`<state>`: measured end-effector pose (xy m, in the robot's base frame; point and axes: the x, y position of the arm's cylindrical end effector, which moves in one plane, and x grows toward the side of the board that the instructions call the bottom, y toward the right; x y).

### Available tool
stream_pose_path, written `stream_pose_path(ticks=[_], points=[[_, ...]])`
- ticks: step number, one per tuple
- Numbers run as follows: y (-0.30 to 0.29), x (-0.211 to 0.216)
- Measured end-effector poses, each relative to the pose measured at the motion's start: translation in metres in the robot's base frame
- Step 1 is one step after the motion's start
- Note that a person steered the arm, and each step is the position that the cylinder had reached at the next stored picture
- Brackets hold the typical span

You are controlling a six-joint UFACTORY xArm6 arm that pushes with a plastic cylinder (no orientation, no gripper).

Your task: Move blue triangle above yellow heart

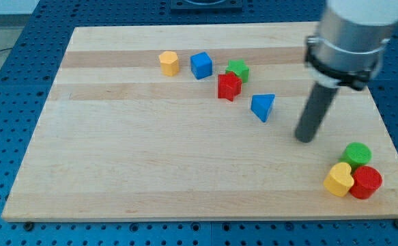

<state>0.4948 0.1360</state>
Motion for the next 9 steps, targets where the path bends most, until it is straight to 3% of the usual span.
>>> stream_pose_path(ticks=[2,4,6,8,9], points=[[-0.091,-0.006],[-0.082,-0.066],[-0.038,-0.066],[-0.036,-0.051],[-0.037,-0.079]])
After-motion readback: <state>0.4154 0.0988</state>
